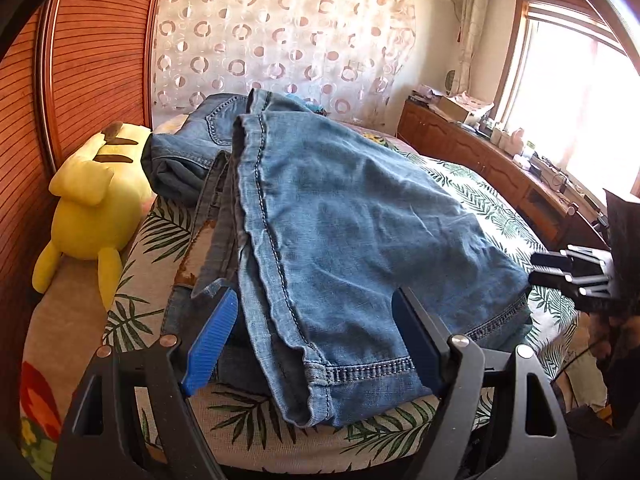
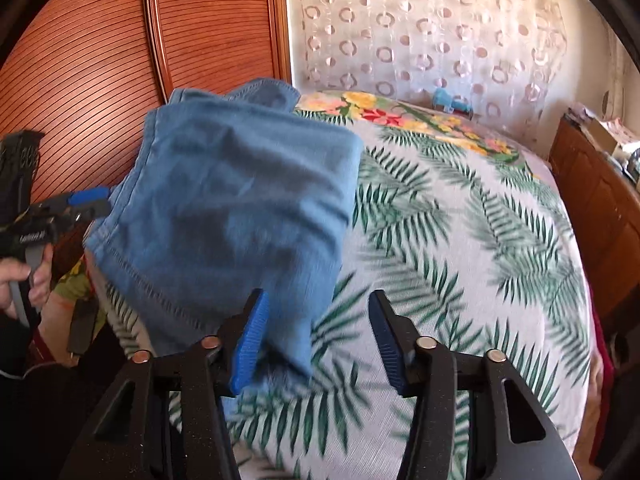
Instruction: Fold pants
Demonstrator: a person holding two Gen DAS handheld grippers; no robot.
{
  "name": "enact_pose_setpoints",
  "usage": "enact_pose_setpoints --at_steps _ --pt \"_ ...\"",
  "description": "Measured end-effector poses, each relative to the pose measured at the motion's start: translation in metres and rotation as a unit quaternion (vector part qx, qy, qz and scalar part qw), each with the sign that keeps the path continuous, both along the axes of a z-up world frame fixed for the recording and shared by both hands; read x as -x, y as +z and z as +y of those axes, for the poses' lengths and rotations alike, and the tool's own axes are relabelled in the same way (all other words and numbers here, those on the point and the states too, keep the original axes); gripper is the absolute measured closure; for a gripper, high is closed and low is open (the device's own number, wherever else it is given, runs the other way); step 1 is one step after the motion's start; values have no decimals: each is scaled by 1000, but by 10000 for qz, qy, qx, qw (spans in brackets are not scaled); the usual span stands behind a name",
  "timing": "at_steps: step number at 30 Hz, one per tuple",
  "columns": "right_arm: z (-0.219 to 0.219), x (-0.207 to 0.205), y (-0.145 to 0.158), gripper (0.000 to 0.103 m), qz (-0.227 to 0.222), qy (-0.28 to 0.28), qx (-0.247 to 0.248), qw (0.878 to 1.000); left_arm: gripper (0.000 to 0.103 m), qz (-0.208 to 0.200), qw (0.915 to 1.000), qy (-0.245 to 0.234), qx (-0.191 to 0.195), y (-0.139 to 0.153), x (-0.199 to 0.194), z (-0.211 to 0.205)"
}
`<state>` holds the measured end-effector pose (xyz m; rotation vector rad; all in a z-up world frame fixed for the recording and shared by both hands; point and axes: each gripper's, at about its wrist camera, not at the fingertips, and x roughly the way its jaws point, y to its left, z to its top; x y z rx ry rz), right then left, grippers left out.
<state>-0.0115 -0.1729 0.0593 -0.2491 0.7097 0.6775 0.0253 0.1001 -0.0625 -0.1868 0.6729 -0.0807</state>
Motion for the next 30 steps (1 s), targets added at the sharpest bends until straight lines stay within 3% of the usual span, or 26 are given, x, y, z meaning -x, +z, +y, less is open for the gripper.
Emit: enact_pose_setpoints --at_steps 9,13,21,25,30 --pt "-2 2 -26 76 218 126 21 9997 23 70 10000 -3 -41 -6 -4 -5" --pt "4 -5 -30 99 228 186 -33 9996 23 95 10000 19 -21 -8 -5 -3" --pt "-12 27 -20 102 153 363 -236 9989 23 160 9998 62 28 -17 -5 0" --pt "-12 27 -33 101 331 300 -129 9989 23 178 9998 70 36 -18 -5 1" --pt "-18 26 -19 101 212 163 -307 9992 23 149 9999 71 -18 -14 -5 0"
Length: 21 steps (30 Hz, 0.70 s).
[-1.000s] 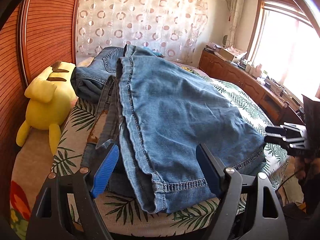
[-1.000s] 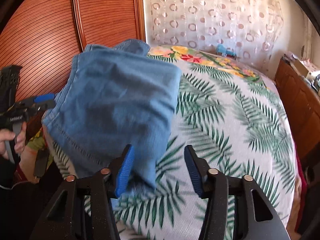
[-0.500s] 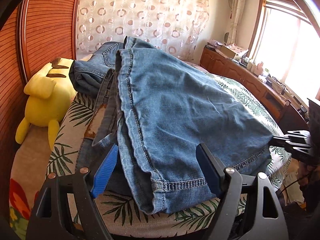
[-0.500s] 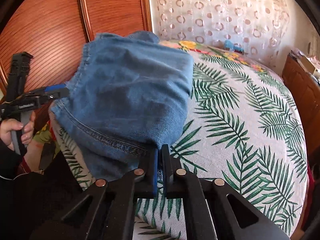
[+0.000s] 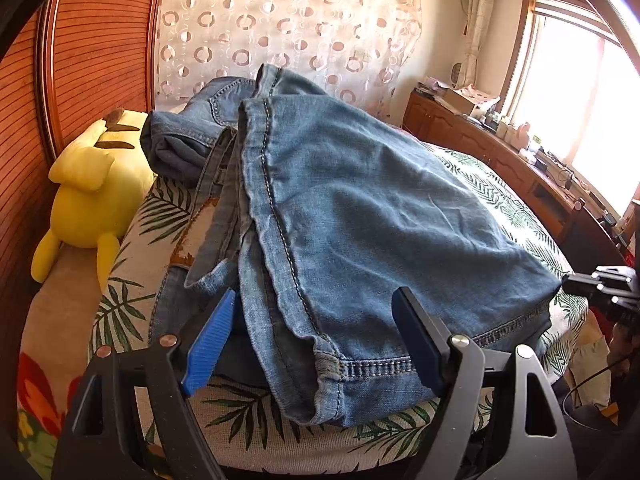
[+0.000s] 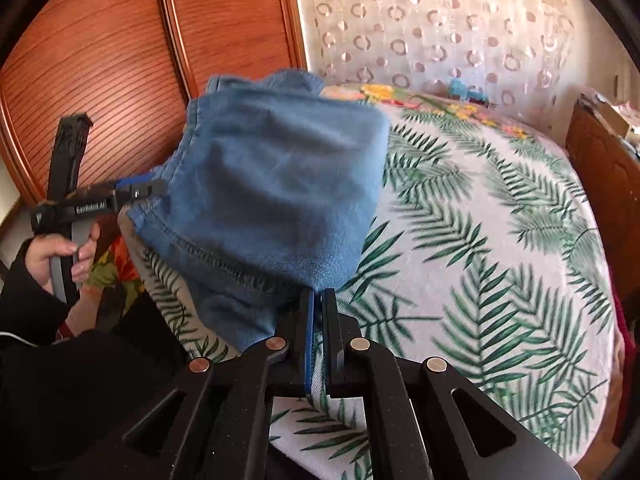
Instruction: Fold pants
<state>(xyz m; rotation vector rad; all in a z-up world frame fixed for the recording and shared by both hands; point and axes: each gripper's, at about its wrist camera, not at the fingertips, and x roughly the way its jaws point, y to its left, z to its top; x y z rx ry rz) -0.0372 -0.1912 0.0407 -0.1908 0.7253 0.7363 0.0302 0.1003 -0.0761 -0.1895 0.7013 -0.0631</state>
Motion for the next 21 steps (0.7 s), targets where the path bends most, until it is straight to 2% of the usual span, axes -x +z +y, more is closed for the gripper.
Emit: enact_pose_setpoints --at_steps 2,4,5,7,8,14,21 --pt "-4 1 8 96 -98 -56 -49 9999 23 -49 10000 19 -6 3 1 -2" --pt "-8 1 15 78 -242 -193 -67 9995 23 -84 10000 17 -16 6 2 -2" --pt "-11 -2 18 75 -281 -242 -111 9993 23 -107 9999 9 -34 8 2 -3" --pt "-11 -6 22 58 -348 -348 -154 9987 23 -134 9999 -19 -69 11 2 -6" --pt "-12 -9 24 54 -392 -401 -174 9983 23 -149 9998 -37 -90 12 2 -8" --pt "2 -40 27 52 -480 -384 -255 9978 23 -228 9995 -121 -192 20 -3 -16" --pt "43 -98 11 51 -245 -221 -176 9993 23 -269 9990 -230 -284 23 -5 -25"
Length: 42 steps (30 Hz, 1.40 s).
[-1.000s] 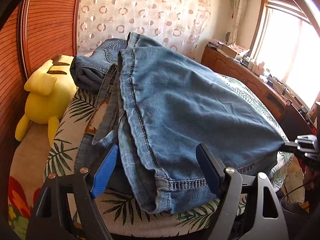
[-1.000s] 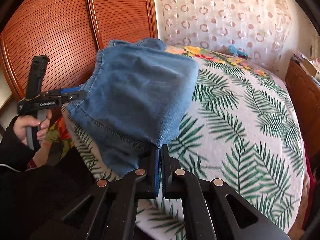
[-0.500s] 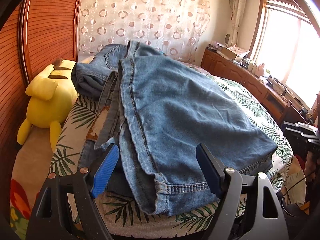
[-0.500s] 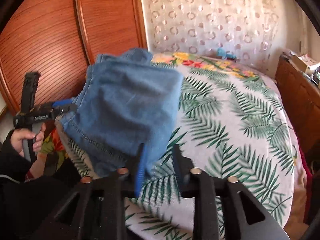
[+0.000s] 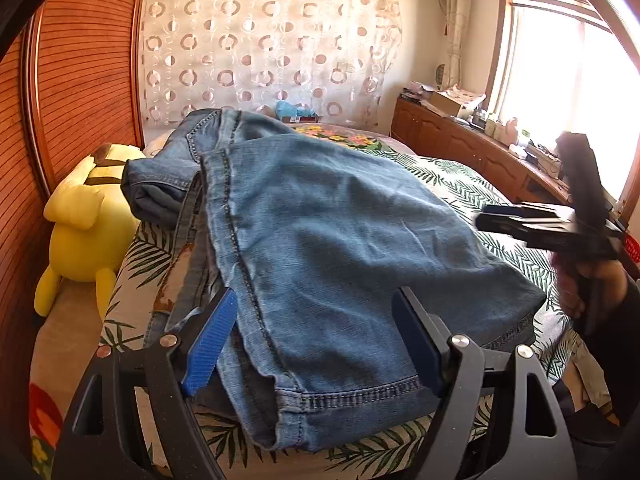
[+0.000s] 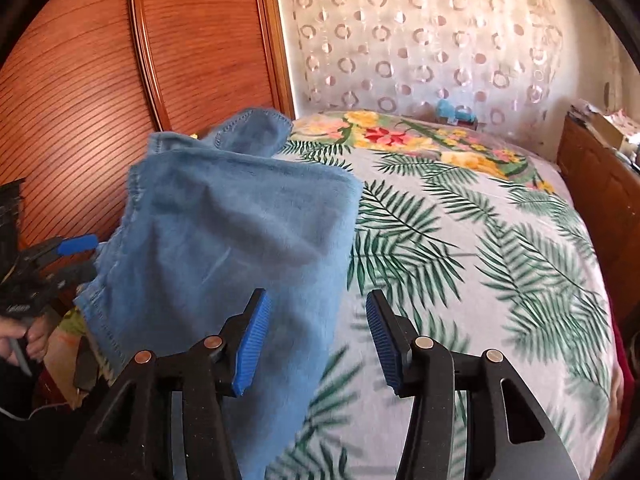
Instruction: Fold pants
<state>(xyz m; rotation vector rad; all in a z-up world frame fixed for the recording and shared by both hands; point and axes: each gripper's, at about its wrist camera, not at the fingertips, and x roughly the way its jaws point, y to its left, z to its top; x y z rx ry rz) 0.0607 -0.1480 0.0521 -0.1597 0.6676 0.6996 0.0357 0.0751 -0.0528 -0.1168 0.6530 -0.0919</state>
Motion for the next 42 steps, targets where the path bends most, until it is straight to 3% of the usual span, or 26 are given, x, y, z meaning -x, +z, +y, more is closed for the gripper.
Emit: enact_pose_setpoints --at_steps 6,11,15,21,23,24,25,26,28,31,35,38,42 --pt "32 -46 -16 50 231 98 155 9996 23 -6 10000 -46 -18 1 0 -6" --pt "48 -69 -28 41 383 55 310 9988 23 -6 10000 -68 -24 0 0 -8" --pt "49 -83 -33 36 572 21 149 9982 23 23 10000 -78 -15 -2 0 -9" --pt "63 -101 -44 36 927 343 -145 9950 23 77 9999 -58 37 -7 -2 -8" --pt "67 -103 -46 54 981 445 -183 9940 23 87 9999 -61 38 -8 -3 -10" --pt "65 -104 -46 80 1003 447 -245 9937 23 88 9999 -63 38 -8 -3 -10" --pt "62 -106 -43 90 1075 473 -401 9923 23 87 9999 -70 38 -8 -4 -11" --pt "56 -103 -39 91 1093 514 -525 9913 23 75 9999 -93 31 -7 -5 -13" --pt "45 -93 -20 94 632 419 -506 9958 23 55 9999 -124 -1 -4 -7 -16" --pt "28 -86 10 94 292 254 -613 9974 23 12 9998 -205 -2 1 -12 -22" --pt "-4 -93 40 94 -201 -305 -249 9990 23 -73 9992 -394 -19 9 -23 -36" --pt "-37 -116 43 94 -231 -900 35 9957 23 -123 9984 -550 5 15 -34 -49" --pt "-77 -146 21 93 15 -1377 254 9901 23 -174 9969 -761 76 21 -52 -69"
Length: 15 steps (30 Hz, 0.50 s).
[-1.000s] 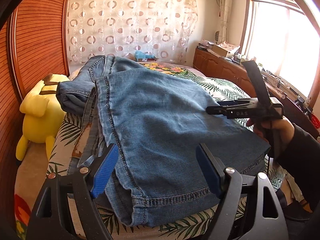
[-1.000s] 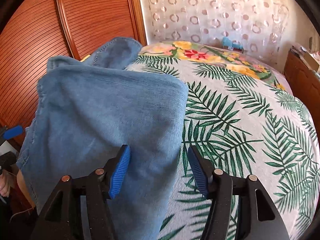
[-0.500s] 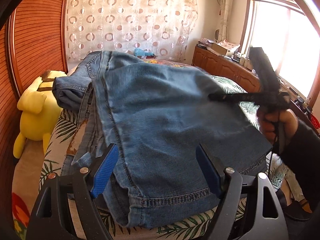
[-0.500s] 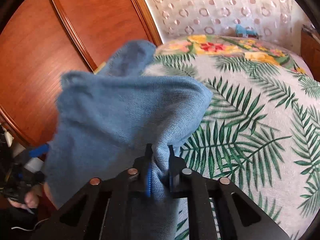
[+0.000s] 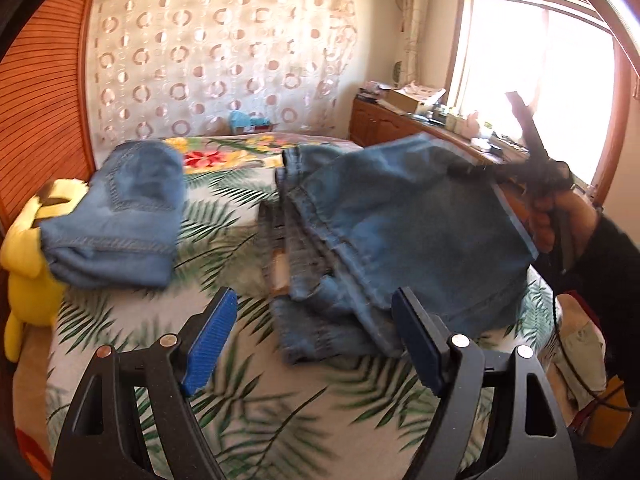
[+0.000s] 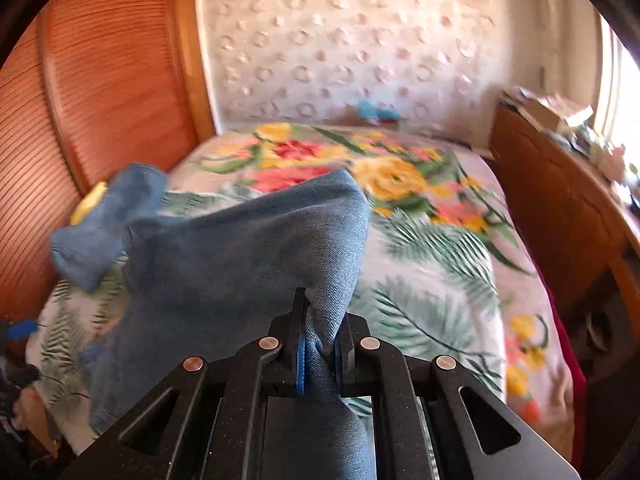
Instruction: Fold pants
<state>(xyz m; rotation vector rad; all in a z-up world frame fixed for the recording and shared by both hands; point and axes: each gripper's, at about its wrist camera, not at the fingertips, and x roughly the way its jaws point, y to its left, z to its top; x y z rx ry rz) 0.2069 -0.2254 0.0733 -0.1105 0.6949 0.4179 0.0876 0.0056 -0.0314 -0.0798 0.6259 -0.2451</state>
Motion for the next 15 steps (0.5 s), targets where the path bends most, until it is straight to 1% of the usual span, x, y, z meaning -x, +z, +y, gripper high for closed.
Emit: enact_pose_setpoints --at_steps 2,4,5,6,7,10,15 --pt "-12 -10 -17 87 202 -63 47 9998 23 -25 9999 -134 13 2 -8 -14" --pt "-20 -13 -30 70 292 -154 114 9994 23 -33 9997 -231 -14 3 -14 -23" --pt "-24 -13 -36 65 349 -185 138 9991 23 -35 9995 -296 -39 3 -18 -30" --pt "-28 -11 -41 56 415 -156 94 9990 23 -26 9994 -342 -55 3 -20 -35" --pt "-32 -8 -47 50 456 -109 25 9989 23 -4 9992 -403 -77 2 -24 -42" --pt "-48 6 -65 42 523 -34 -82 9986 23 76 9985 -527 -130 -1 -30 -59" --pt "-74 23 -86 39 710 -10 -270 9971 23 219 9975 -605 -278 -13 -39 -79"
